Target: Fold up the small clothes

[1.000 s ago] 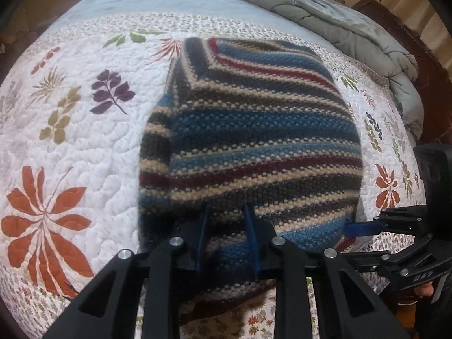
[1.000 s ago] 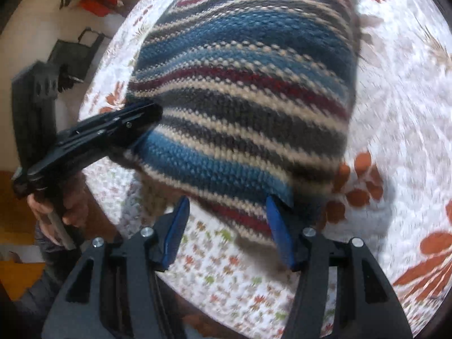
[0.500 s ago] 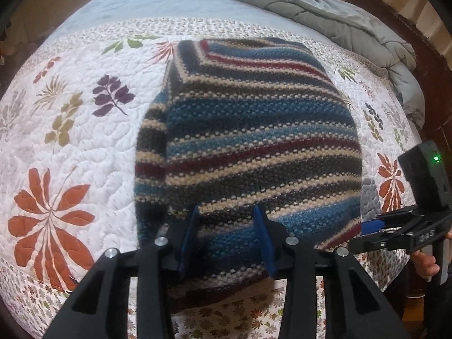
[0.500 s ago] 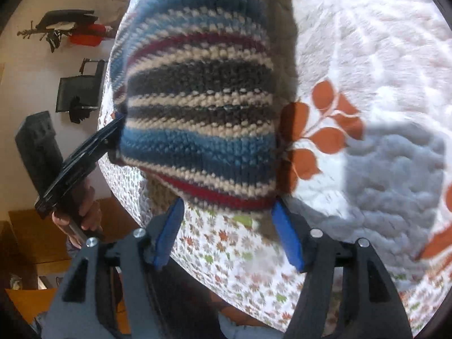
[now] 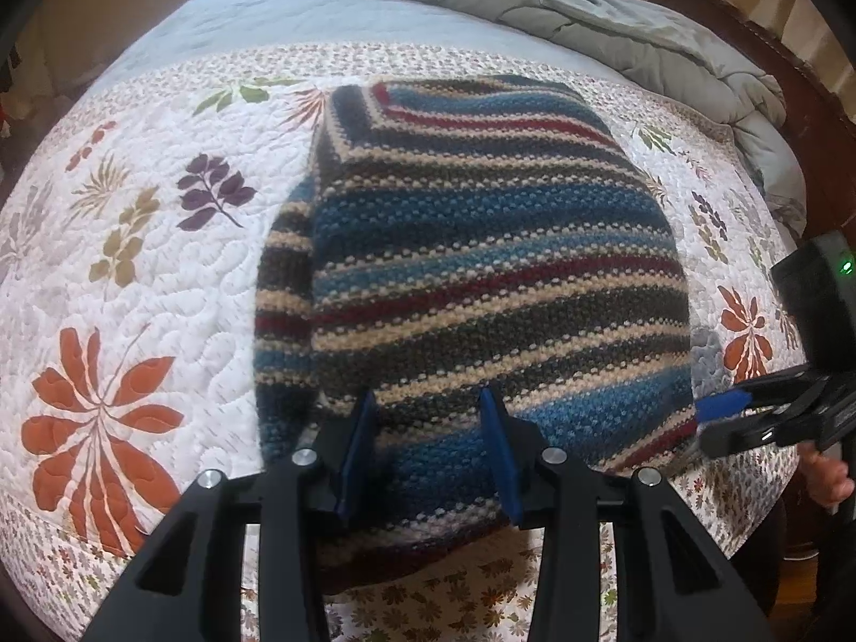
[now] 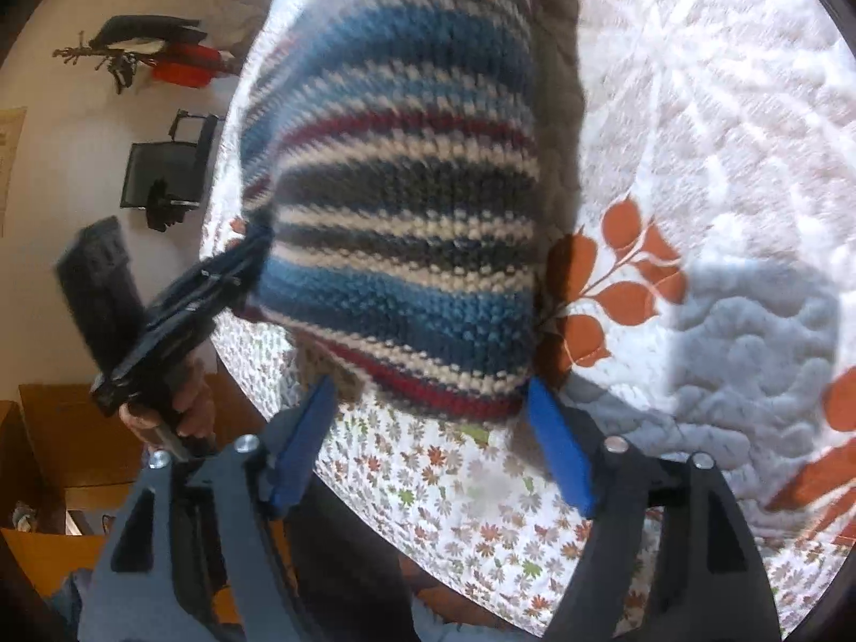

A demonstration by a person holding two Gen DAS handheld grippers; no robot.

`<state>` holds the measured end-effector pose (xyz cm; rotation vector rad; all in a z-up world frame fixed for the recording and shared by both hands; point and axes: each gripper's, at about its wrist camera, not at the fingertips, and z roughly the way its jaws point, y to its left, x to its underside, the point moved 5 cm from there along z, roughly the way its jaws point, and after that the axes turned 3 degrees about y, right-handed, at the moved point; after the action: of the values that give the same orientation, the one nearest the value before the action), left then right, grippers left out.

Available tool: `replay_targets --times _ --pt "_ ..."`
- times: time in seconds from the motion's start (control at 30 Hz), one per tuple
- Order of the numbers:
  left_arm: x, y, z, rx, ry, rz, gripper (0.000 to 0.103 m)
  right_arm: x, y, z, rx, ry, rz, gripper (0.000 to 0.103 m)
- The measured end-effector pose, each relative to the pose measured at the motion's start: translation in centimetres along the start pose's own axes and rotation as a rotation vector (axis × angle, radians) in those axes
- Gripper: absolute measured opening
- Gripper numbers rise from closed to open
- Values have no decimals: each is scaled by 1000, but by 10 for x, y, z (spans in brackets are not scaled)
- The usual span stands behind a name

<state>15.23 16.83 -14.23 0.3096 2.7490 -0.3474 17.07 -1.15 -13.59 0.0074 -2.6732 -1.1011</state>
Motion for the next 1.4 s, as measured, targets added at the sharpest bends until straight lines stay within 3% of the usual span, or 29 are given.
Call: replay_targets --times 0.13,0.27,0.43,0.5,0.6,0.73,0.83,0.97,1.03,1.1,1.2,1.33,1.4 --pt "0 0 0 3 -5 2 42 -4 -1 -16 -14 -47 8 76" --pt "0 0 -1 7 -8 0 44 -17 -15 -6 -20 -45 44 75" --pt "1 0 0 5 -5 4 45 -18 -23 28 -99 0 93 50" --pt "0 2 0 14 -2 2 45 -17 -22 27 -80 -10 68 27" --pt "-1 2 0 19 0 -4 45 -14 -15 13 -82 -28 22 22" --pt "1 0 6 32 19 -18 45 -11 -16 7 30 -33 11 21" --pt "0 -1 5 34 30 -25 45 -10 -23 19 40 -3 31 22" --pt "-13 6 -19 70 2 -60 50 -11 -1 1 16 -44 -54 34" --pt "-25 15 -31 55 -28 -76 66 -16 7 -14 34 -71 -80 45" --pt "-37 27 -41 -13 -58 -95 67 -23 9 -28 40 -99 -96 70" --pt "-52 38 -45 13 -52 -124 70 -37 8 -44 20 -137 -82 72" --pt "-67 56 -15 -72 15 -114 73 -73 -2 -51 -21 -159 -47 77" --pt "-69 62 2 -62 51 -114 74 -85 -7 -45 -35 -145 -50 77"
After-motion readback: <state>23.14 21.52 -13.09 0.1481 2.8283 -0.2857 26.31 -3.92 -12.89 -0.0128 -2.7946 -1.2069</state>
